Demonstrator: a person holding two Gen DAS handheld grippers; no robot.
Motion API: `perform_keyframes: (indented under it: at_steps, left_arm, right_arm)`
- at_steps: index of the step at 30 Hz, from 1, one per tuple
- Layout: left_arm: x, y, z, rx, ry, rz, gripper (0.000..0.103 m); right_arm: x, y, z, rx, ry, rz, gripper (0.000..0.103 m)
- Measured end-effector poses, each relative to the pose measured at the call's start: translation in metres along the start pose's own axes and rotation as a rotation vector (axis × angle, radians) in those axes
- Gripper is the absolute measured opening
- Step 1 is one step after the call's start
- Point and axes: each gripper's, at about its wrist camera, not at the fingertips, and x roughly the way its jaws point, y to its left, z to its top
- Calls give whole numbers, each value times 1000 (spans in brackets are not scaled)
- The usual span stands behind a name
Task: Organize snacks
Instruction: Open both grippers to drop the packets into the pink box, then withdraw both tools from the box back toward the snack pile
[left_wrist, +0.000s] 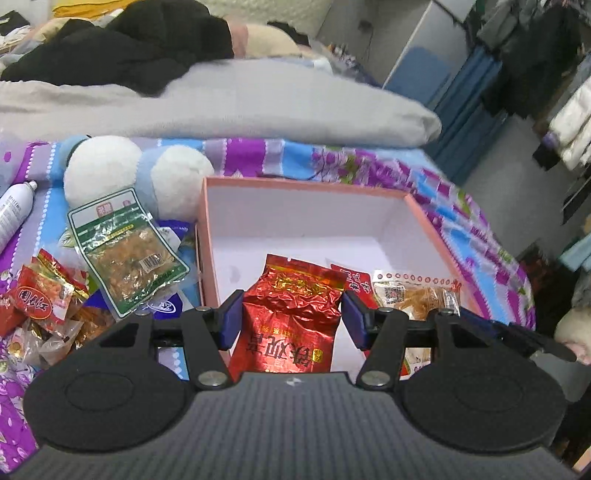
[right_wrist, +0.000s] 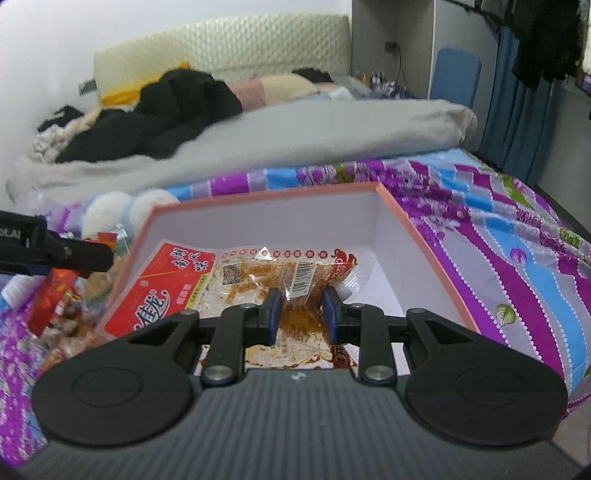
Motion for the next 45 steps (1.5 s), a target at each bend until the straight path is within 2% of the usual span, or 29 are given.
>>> perform_keyframes:
  at_steps: [6,7,9,12,13,14,16,24,35,41,45]
  left_arm:
    - [5,4,-5,2,23,5,63]
    - [5,5,-6,6,25,10,65]
    - [2,6,-8,15,19,24,74]
    - [-5,7,-7,21,3,21,76]
    - [-7,7,-7,22,-1,14,76]
    - [-10,8,-7,23,-6,11,76]
    - [-17,7,-7,34,-21,9,76]
    - [-57,6,-19,96,-116,-6,76]
    - [-116,20,-45,142,-229,0,76]
    - [-141,29,-64,142,-269,-23,76]
    - [-153,34,-78,147,-282,-9,76]
  right_arm:
    - [12,-4,-5,-11,48,8,30]
    - [13,-5,-5,-7,49,11,32]
    - [12,-5,-6,0,49,13,36]
    - [13,-7,-7,18,58,39,41]
    - [13,-7,-7,19,57,32,44]
    - [13,-6,-7,19,55,26,52]
    - [10,-6,-7,26,48,32,59]
    - [-15,1,-12,44,-11,64,59]
    - [-61,35,-27,25,-118,133,59]
    - [-83,48,-34,14,-167,159,59]
    - [-93,55,-41,2,-189,173,59]
